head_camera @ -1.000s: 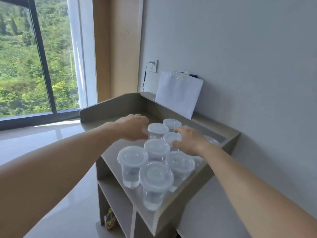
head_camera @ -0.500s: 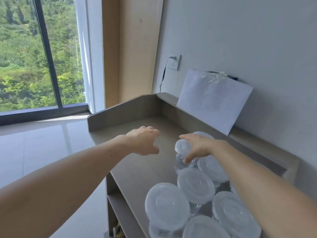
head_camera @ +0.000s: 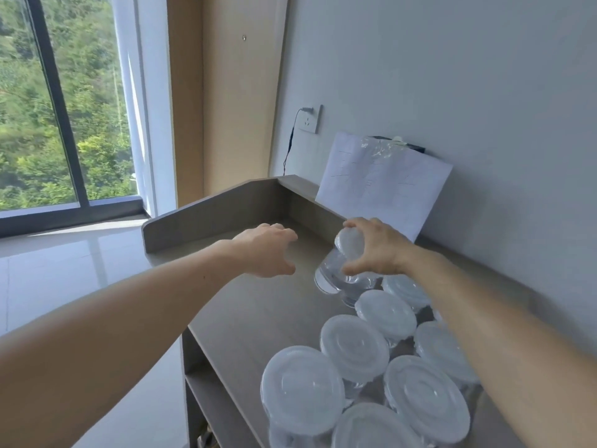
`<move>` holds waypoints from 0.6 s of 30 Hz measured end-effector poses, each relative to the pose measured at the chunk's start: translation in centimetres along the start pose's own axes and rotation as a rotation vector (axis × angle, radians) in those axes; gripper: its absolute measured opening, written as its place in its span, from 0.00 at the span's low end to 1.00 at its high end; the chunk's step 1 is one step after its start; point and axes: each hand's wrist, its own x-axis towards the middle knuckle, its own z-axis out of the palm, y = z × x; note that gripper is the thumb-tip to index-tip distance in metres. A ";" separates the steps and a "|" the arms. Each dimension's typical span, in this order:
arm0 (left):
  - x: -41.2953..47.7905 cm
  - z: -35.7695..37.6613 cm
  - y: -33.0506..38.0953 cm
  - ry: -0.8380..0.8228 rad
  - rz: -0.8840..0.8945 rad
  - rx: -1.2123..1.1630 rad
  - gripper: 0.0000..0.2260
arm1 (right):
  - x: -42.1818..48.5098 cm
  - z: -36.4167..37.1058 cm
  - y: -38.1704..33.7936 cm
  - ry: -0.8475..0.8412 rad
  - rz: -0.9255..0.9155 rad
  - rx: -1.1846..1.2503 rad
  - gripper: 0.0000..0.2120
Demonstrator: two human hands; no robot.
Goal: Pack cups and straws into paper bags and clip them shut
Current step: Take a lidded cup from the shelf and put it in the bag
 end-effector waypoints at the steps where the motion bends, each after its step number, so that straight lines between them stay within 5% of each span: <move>1: 0.1 -0.6 0.9 0.014 0.015 -0.004 0.30 | -0.9 -1.2 0.4 0.053 0.010 0.022 0.47; 9: -0.5 -3.7 12.6 0.088 0.212 -0.017 0.26 | -13.2 -10.0 5.9 0.269 0.129 0.022 0.47; 18: -5.4 -0.4 31.2 0.035 0.436 -0.030 0.29 | -33.4 -10.5 15.2 0.246 0.409 0.038 0.46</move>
